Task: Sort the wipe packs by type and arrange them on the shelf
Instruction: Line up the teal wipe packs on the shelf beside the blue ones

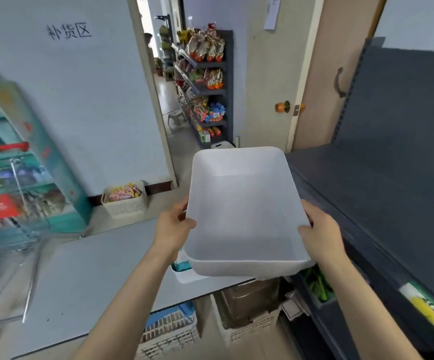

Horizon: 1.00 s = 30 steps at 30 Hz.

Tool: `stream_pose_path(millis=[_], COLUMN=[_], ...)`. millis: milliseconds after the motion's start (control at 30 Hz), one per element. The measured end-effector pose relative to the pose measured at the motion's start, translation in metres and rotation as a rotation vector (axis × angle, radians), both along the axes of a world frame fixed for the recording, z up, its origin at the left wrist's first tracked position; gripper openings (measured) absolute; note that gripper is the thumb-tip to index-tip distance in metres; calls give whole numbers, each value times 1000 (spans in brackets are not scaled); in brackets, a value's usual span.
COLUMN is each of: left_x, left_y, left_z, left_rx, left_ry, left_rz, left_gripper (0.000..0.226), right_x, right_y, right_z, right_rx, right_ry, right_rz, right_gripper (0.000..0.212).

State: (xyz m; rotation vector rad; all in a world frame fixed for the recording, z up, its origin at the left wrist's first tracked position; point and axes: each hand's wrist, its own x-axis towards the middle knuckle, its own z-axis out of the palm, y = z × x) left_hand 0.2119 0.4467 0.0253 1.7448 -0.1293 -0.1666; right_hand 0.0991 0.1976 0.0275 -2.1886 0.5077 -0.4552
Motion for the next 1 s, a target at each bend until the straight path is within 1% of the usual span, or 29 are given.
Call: stream_pose_path(millis=[100,233,333,433,533,633,833,1000], left_x=[23,45,53,57,56,58,81,109], left_y=[11,33,53,74,98,127,187,237], left_z=[-4,-12,-21,-28,-35,-45,-71,-99], left_rx=[2,18,53,120,132,157,257,342], left_ry=[-21,-17,7,37,50,63,48,37], left_rz=[64,164,271,375,453,503,559,527], left_gripper=[72,72,68,66,66,63,64,68], right_x=[46,97,129,156,175,191,218,237], right_y=[2,17,34,57,83,113,182,236], right_z=[-10,-24,-36,-54,-70,-82,-107,-136], right_rx=[19,71,117,123,130,114,96,83], right_ry=[-9,21,38,63,117,149,199,246], right_rz=[83,157,224,292,375,439,441,417], right_gripper=[60,67,66,74,71,64,53,58])
